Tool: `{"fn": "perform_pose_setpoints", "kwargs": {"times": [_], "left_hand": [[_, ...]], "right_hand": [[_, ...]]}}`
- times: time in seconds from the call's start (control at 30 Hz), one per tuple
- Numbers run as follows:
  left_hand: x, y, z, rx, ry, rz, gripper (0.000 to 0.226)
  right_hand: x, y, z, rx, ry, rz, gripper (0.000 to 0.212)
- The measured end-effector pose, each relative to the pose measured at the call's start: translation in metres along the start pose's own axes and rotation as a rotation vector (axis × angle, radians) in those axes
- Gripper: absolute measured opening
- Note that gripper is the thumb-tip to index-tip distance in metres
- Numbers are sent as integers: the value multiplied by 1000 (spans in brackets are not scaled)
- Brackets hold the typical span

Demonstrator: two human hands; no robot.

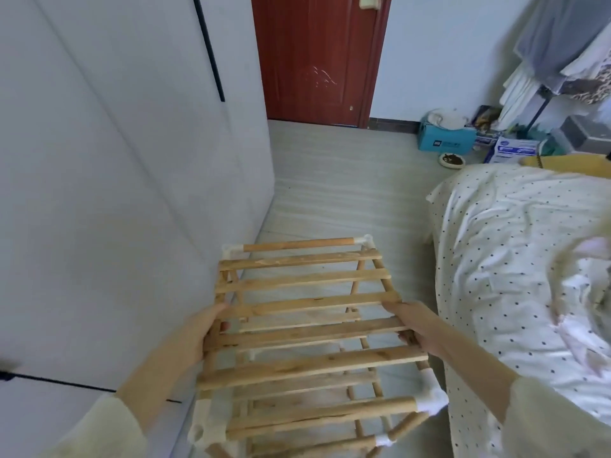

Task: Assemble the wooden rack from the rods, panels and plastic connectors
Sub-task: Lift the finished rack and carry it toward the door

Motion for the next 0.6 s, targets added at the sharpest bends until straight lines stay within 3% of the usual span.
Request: {"fn": "perform_pose_setpoints", "kwargs": {"times": [0.27,0.6], "left_hand": [[-47,-44,119,-14,-47,-1,28],[37,-105,296,-39,-110,-52,27]], "right_hand": [[-55,69,-82,23,9,35,16],[-11,139,-261,77,60,153,12]]}}
Point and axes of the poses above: each hand's wrist, its own x-axis towards the middle knuckle, its own y-axis out of the back of the hand, z = x × y, the point moved 7 cm from there along x, towards the middle knuckle, and after that the axes turned 4 degrees about -y, right-handed, at the moved point
